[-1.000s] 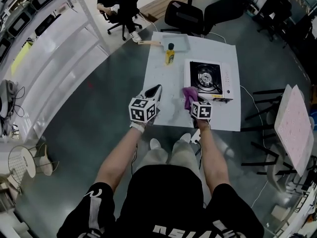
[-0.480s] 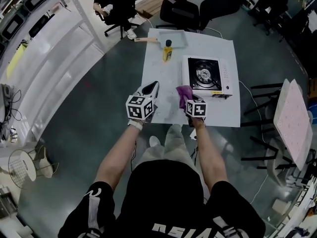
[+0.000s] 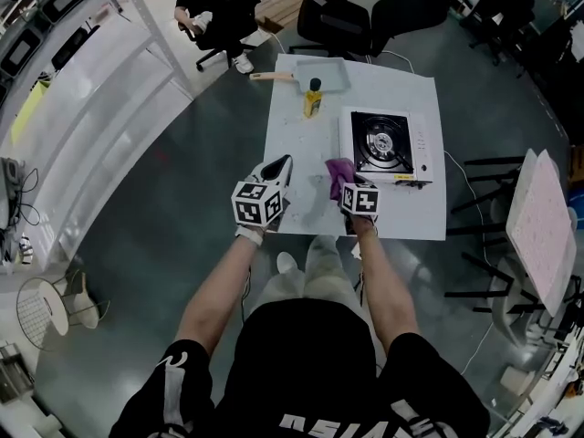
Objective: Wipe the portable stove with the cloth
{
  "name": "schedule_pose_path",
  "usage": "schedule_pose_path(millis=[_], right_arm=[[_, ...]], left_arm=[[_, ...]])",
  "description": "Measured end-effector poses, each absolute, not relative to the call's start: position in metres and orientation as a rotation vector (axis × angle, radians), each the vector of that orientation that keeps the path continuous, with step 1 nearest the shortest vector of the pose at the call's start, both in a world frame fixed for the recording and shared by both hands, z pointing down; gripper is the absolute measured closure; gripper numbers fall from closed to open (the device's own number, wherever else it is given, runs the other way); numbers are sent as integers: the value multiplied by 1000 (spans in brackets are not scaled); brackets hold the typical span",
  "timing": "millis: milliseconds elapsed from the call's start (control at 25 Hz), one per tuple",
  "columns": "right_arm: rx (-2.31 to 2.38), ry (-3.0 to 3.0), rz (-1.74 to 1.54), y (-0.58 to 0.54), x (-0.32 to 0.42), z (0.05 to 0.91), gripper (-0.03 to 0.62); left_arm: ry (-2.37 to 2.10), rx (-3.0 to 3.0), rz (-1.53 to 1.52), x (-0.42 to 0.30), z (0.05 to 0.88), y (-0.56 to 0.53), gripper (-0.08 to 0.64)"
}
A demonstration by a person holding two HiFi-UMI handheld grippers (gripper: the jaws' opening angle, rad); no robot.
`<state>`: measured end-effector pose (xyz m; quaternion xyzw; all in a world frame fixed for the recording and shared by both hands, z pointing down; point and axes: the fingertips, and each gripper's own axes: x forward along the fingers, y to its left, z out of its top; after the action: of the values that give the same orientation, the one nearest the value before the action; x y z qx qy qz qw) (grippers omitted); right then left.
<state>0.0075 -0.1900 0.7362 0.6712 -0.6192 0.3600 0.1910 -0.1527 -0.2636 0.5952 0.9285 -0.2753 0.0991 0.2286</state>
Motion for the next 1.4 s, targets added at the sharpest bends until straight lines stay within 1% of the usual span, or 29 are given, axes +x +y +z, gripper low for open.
schedule_pose_path(millis=[280, 1040, 1240, 1400], right_arm=[[1938, -1709, 1061, -208, 16, 739, 482], [2008, -1642, 1119, -268, 47, 734, 482], [1994, -1544, 1215, -275, 50, 736, 482], [2004, -1564, 1214, -293, 51, 729, 482]], left_arm=[[-736, 2569, 318, -144, 599, -272, 554], [-754, 2566, 309, -113, 596, -319, 554], [-764, 2559, 302, -106, 596, -335, 554], [-771, 2548, 307, -98, 600, -351, 554]])
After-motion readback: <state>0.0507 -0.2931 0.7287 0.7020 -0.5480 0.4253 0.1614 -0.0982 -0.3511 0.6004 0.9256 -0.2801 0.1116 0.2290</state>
